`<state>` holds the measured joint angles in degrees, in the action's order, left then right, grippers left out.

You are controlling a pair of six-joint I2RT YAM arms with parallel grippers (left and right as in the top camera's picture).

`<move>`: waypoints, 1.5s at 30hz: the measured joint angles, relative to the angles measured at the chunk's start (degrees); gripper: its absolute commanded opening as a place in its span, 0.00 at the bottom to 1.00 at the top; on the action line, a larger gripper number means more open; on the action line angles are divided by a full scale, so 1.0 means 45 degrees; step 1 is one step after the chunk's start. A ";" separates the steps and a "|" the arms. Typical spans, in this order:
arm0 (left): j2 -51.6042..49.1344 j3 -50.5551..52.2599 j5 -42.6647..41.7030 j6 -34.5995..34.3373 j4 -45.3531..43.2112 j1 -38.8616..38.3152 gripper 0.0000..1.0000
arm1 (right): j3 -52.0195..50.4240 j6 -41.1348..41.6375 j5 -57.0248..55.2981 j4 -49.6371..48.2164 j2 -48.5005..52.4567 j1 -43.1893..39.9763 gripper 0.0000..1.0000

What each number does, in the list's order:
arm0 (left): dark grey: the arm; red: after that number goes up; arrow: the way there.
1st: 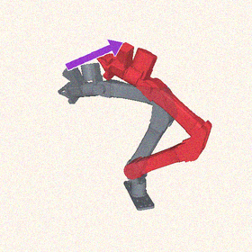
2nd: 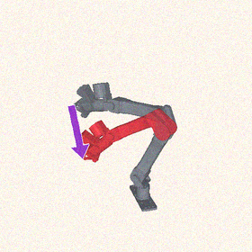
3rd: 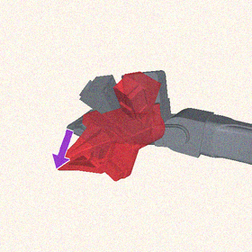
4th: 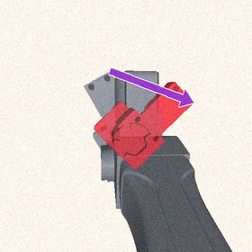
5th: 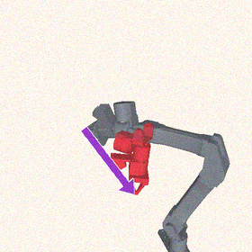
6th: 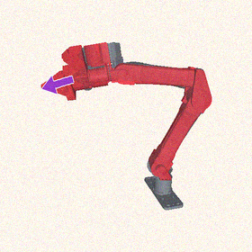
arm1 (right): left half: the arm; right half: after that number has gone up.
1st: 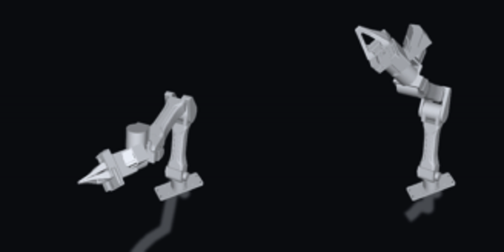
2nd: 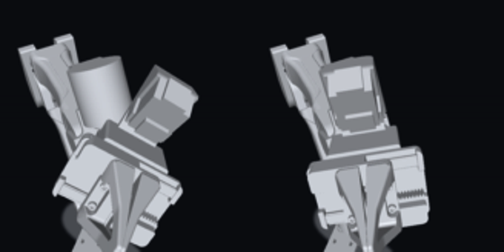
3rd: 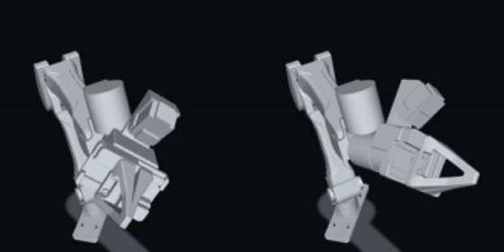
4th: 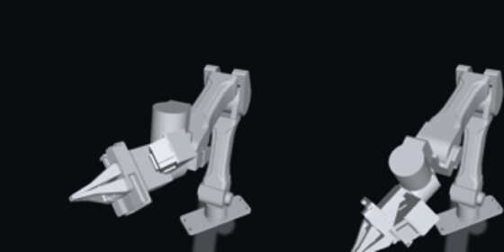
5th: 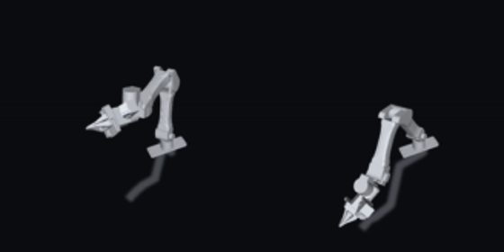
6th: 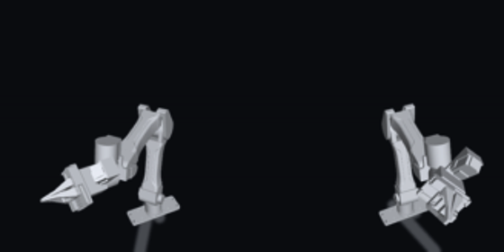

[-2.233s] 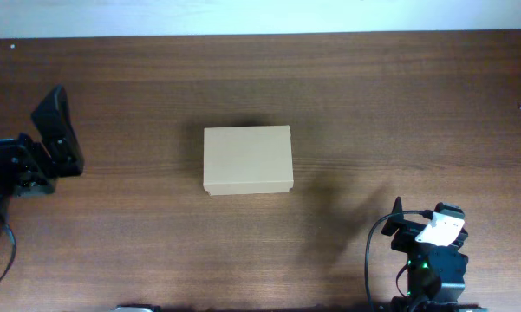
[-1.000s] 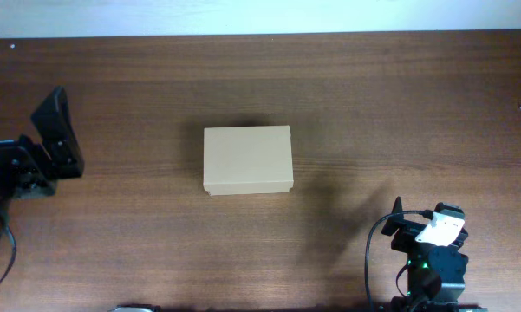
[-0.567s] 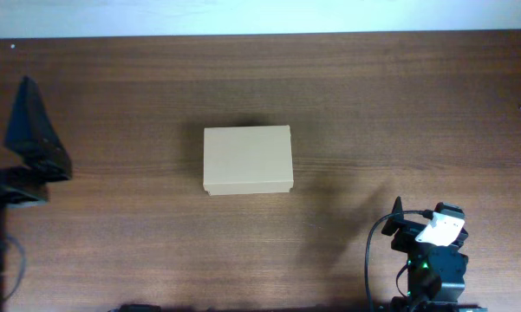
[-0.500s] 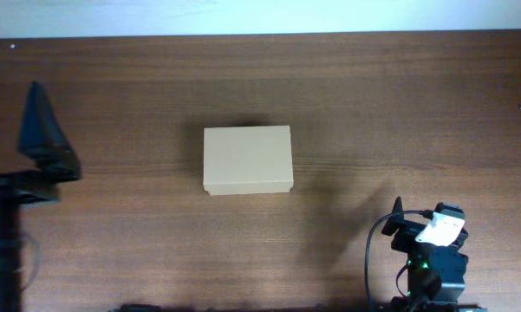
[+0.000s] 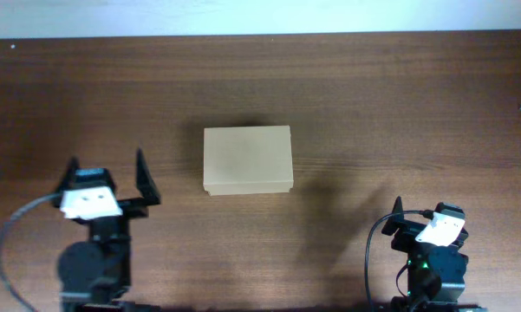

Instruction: Pack container

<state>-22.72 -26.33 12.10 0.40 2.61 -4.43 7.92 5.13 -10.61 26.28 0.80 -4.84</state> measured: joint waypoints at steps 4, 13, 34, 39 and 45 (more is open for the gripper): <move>0.1025 0.2603 0.0005 0.0005 -0.2351 0.0272 1.00 | 0.0000 0.0005 0.0000 0.0005 0.0000 0.0000 0.99; 0.3633 0.5032 0.0039 0.0010 -0.3303 0.0612 1.00 | 0.0000 0.0000 0.0000 0.0005 0.0000 0.0000 0.99; 0.4862 0.5178 0.0044 0.0010 0.1292 0.0612 1.00 | 0.0000 0.0005 0.0000 0.0005 0.0000 0.0000 0.99; 0.4862 0.5178 0.0044 0.0010 0.1292 0.0612 1.00 | 0.0000 0.0000 0.0000 0.0005 0.0000 0.0000 0.99; 0.4862 0.5178 0.0044 0.0010 0.1292 0.0612 1.00 | 0.0000 0.0000 0.0000 0.0005 0.0000 0.0000 0.99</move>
<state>-0.84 -3.03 12.29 0.45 8.43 -1.67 7.92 5.13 -10.61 26.30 0.80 -4.84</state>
